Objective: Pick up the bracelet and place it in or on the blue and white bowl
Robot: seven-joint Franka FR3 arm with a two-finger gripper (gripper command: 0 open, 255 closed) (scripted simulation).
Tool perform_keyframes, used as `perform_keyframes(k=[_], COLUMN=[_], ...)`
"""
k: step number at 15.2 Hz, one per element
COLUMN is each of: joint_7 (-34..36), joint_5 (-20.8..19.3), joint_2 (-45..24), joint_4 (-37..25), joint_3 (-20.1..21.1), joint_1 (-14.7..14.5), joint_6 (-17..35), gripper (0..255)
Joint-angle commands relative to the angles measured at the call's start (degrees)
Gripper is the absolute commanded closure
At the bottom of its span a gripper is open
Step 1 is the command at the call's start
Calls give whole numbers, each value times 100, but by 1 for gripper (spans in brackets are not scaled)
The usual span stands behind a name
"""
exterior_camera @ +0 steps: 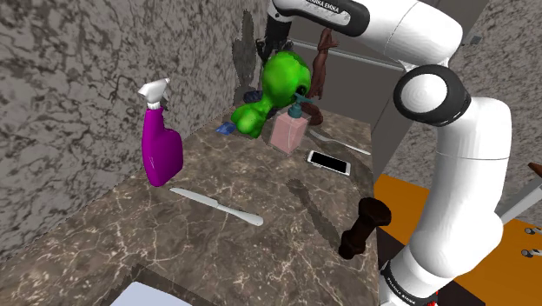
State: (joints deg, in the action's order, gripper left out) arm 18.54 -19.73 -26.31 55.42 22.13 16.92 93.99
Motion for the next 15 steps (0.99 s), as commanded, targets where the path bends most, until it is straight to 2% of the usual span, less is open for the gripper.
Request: perform_keyframes(k=[1,9,15], joint_7=[15,137,201], joint_5=[42,135,150], joint_2=[106,420,514], joint_4=[333,1446,1938], joint_3=[8,21,16], joint_1=[89,298,370], joint_6=[231,1025,1421], gripper=[255,255,255])
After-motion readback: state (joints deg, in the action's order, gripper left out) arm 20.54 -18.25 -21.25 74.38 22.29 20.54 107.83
